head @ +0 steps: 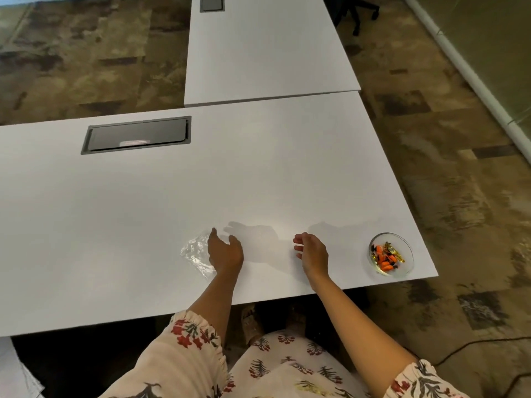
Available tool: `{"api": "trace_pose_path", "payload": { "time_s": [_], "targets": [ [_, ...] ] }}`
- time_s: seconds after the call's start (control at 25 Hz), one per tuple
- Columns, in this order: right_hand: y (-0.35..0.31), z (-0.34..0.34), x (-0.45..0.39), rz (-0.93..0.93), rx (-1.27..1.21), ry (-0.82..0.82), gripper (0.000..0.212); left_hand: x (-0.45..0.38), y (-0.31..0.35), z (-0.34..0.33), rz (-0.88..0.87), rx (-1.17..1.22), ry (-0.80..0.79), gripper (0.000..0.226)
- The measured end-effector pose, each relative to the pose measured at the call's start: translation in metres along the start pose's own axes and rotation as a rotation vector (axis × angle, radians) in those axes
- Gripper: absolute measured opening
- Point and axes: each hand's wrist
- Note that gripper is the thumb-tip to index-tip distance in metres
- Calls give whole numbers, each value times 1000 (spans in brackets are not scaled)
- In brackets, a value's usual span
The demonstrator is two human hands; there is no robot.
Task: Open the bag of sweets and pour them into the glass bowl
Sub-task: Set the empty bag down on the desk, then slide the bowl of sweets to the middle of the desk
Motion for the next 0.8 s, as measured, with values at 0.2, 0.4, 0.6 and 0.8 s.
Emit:
{"api": "trace_pose_path", "payload": {
  "time_s": [0.2, 0.4, 0.6, 0.8],
  "targets": [
    [14, 52, -17, 33, -10, 182, 40, 28, 20, -62, -107, -69, -226, 60],
    [27, 102, -31, 48, -97, 358, 35, 63, 37, -115, -168, -73, -407, 56],
    [47, 153, -42, -5, -91, 628, 39, 106, 44, -159, -149, -59, -550, 54],
    [61, 196, -60, 0, -71, 755, 40, 143, 44, -198, -30, -9, -699, 52]
  ]
}}
Point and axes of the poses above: each hand's wrist, its own x-axis away from the middle knuckle, its own z-axis out of the back of the hand, y = z × x, and after that the axes turned 13 degrees about x, right-handed
